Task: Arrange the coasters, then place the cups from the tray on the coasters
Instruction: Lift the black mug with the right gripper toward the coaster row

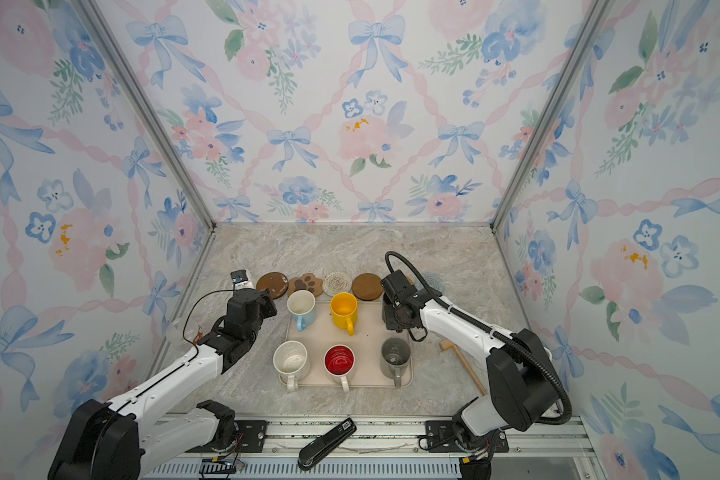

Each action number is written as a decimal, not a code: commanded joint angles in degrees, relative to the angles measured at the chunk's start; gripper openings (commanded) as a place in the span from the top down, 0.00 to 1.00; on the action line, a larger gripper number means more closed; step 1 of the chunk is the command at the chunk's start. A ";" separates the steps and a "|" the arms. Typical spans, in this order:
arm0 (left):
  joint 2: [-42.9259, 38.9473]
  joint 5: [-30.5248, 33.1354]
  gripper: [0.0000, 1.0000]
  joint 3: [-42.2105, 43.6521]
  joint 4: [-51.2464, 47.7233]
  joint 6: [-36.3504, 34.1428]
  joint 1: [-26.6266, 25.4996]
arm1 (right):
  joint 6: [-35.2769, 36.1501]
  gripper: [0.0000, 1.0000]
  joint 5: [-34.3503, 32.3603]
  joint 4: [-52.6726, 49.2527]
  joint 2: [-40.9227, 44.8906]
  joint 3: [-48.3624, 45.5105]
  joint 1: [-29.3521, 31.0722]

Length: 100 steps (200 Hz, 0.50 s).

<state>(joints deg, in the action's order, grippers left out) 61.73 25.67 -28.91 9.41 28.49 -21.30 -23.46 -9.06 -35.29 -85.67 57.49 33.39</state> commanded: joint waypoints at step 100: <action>0.44 -0.53 0.70 1.04 1.58 -0.91 0.53 | 0.39 1.00 -1.11 5.00 3.29 0.52 0.19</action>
<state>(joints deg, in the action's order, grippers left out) 61.73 25.67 -28.60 9.82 28.49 -21.30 -23.09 -9.02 -33.58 -84.12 57.49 33.43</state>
